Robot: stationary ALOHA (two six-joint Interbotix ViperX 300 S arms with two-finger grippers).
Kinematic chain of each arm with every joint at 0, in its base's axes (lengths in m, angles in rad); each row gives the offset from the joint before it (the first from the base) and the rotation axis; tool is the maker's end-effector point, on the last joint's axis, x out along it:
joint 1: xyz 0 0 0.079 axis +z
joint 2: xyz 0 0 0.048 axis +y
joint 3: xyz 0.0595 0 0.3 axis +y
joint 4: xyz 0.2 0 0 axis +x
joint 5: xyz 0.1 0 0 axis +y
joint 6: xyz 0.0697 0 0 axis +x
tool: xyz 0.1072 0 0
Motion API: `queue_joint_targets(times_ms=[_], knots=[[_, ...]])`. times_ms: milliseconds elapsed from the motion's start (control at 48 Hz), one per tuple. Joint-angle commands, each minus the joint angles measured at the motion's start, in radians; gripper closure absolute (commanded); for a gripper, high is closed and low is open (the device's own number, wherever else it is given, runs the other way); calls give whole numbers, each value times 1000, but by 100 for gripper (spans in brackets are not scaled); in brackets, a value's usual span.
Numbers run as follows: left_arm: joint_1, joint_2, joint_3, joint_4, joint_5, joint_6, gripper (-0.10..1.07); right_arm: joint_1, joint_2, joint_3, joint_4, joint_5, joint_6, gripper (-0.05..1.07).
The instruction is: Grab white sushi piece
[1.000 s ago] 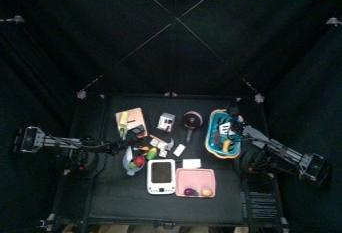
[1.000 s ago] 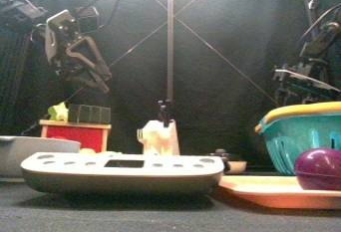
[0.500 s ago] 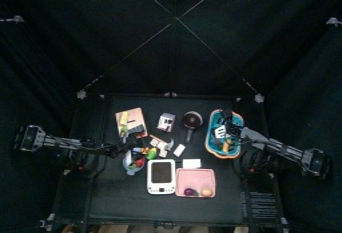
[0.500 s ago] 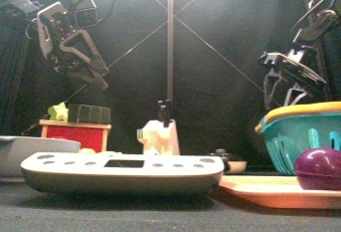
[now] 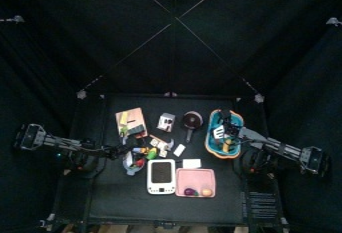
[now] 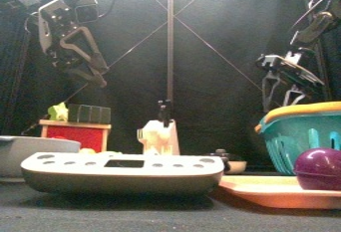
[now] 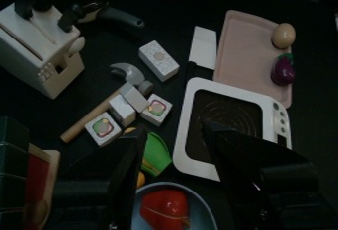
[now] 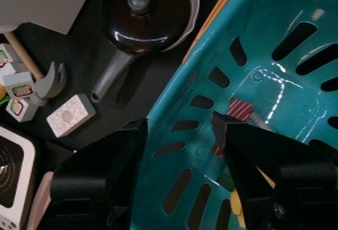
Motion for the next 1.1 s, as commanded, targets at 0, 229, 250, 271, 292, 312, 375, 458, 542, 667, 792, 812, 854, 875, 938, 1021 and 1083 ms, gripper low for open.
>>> queue_joint_targets(times_ms=[0, 229, 250, 271, 292, 312, 375, 458, 542, 667, 792, 812, 854, 875, 938, 1021, 1083], knots=[[-25, 0, -43, -3, 11, 31, 13, 8, -3, -26, 2, -6, -3, 14], [-64, 3, -87, -104, 112, 173, 12, 25, -3, -46, 0, -6, -2, 14], [-66, 3, -92, -124, 132, 189, 12, 28, -3, -49, 2, -6, -2, 14], [-66, 3, -95, -144, 155, 207, 12, 28, -3, -51, 0, -8, -2, 14], [-67, 3, -100, -163, 176, 227, 12, 29, -3, -52, 0, -8, -2, 14], [-69, 3, -103, -181, 196, 250, 12, 29, -3, -52, 0, -6, -2, 14], [-77, 3, -117, -252, 256, 345, 12, 31, -3, -55, 0, -8, -2, 14], [-84, 3, -133, -348, 295, 468, 12, 34, -3, -57, 0, -6, -2, 14], [-84, 3, -150, -440, 301, 589, 12, 37, -2, -58, 2, -6, -2, 14], [-81, 2, -158, -534, 288, 744, 12, 60, -3, -64, 2, -8, -3, 14], [-81, 2, -143, -534, 229, 831, 12, 97, -3, -78, -5, -11, -3, 14], [-81, 2, -141, -534, 216, 834, 12, 104, -3, -80, -6, -14, -3, 14], [-80, 0, -138, -535, 195, 834, 12, 117, -3, -83, -8, -23, -3, 14], [-80, 0, -138, -534, 184, 833, 12, 126, -3, -84, -9, -34, -3, 14], [-74, -2, -130, -534, 149, 831, 12, 144, -3, -87, -8, -57, -3, 14], [-67, -2, -118, -532, 109, 831, 12, 170, -3, -91, -2, -106, -2, 14], [-63, -2, -106, -532, 81, 833, 12, 198, 2, -94, 2, -158, -2, 14]])
